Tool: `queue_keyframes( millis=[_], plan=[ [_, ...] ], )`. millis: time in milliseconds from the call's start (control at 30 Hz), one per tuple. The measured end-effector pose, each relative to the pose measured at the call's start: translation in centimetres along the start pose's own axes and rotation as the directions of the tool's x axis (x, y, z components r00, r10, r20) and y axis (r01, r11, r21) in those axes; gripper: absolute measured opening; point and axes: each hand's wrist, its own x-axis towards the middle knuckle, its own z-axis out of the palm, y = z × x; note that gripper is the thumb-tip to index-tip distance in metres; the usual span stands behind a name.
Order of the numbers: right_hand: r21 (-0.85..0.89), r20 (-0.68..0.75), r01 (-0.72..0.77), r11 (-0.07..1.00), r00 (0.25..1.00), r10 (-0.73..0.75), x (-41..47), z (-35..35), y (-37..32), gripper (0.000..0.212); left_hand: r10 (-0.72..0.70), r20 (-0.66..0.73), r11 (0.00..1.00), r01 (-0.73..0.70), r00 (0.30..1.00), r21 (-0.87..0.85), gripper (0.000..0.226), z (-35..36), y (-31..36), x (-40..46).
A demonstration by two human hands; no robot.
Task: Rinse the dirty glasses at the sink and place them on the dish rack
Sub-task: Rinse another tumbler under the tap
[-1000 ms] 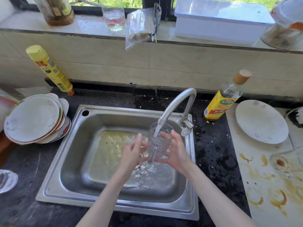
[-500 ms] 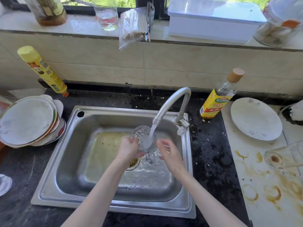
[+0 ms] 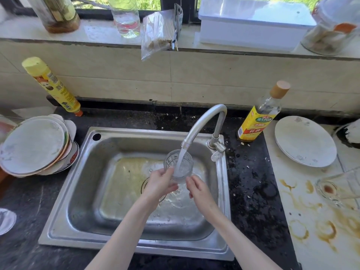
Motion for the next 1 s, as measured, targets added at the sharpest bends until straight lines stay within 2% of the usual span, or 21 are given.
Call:
queue_keyframes(
  millis=[133, 233, 300, 367, 433, 467, 533, 567, 600, 667, 733, 767, 867, 933, 1000],
  plan=[
    [-0.044, -0.016, 0.029, 0.999, 0.999, -0.03, 0.3, -0.9, 0.3, 0.032, 0.053, 0.041, 0.997, -0.055, 0.998, 0.045, 0.021, -1.1, -0.6, -0.8],
    [-0.074, -0.019, 0.032, 0.997, 0.999, -0.034, 0.5, -1.1, 0.5, 0.033, 0.121, -0.057, 0.991, -0.117, 0.991, 0.062, 0.02, -1.1, -0.2, -1.1],
    [-0.113, -0.019, 0.038, 0.993, 0.999, -0.04, 0.6, -1.2, 0.7, 0.034, 0.242, -0.154, 0.968, -0.228, 0.958, 0.102, 0.018, -1.2, 0.0, -1.3],
    [-0.157, -0.011, 0.046, 0.986, 0.999, -0.048, 0.7, -1.4, 0.9, 0.034, 0.431, -0.206, 0.894, -0.385, 0.878, 0.231, 0.023, -1.8, -0.3, -1.3],
    [-0.182, 0.003, 0.051, 0.982, 0.999, -0.051, 0.7, -1.6, 1.0, 0.032, 0.627, -0.144, 0.73, -0.513, 0.765, 0.452, 0.025, -2.3, -0.8, -1.5],
    [-0.192, 0.009, 0.052, 0.98, 0.999, -0.051, 0.8, -1.7, 1.0, 0.032, 0.722, -0.069, 0.603, -0.577, 0.688, 0.551, 0.025, -2.6, -1.0, -1.5],
    [-0.209, 0.022, 0.062, 0.976, 0.998, -0.059, 0.8, -1.7, 1.0, 0.031, 0.823, 0.163, 0.315, -0.676, 0.544, 0.666, 0.026, -2.8, -1.2, -1.5],
    [-0.212, 0.025, 0.071, 0.975, 0.997, -0.067, 0.8, -1.8, 1.0, 0.031, 0.813, 0.299, 0.179, -0.703, 0.5, 0.688, 0.029, -2.8, -1.2, -1.5],
    [-0.21, 0.024, 0.076, 0.975, 0.997, -0.072, 0.8, -1.8, 1.0, 0.031, 0.748, 0.435, 0.077, -0.717, 0.501, 0.693, 0.034, -2.6, -1.0, -1.5],
    [-0.213, 0.028, 0.078, 0.974, 0.997, -0.074, 0.8, -1.8, 0.7, 0.032, 0.505, 0.587, 0.0, -0.68, 0.633, 0.733, 0.038, -1.9, -0.2, -1.6],
    [-0.231, 0.047, 0.078, 0.97, 0.996, -0.069, 0.7, -1.9, 0.1, 0.035, 0.224, 0.582, -0.092, -0.578, 0.782, 0.811, 0.039, -1.1, 1.0, -1.1],
    [-0.239, 0.06, 0.082, 0.968, 0.996, -0.069, 0.7, -1.9, -0.2, 0.036, 0.132, 0.555, -0.138, -0.539, 0.822, 0.831, 0.037, -0.6, 1.6, -0.8],
    [-0.218, 0.094, 0.084, 0.972, 0.993, -0.065, 0.5, -2.0, -1.2, 0.039, 0.016, 0.505, -0.22, -0.49, 0.863, 0.844, 0.03, 0.6, 3.4, 0.0],
    [-0.217, 0.12, 0.098, 0.971, 0.99, -0.073, 0.4, -2.1, -1.9, 0.039, -0.053, 0.475, -0.173, -0.476, 0.878, 0.862, 0.025, 0.9, 4.1, 0.1],
    [-0.234, 0.152, 0.113, 0.966, 0.985, -0.079, 0.2, -2.4, -2.5, 0.038, -0.062, 0.47, -0.122, -0.474, 0.881, 0.872, 0.011, 0.8, 4.0, -0.1]
  ],
)
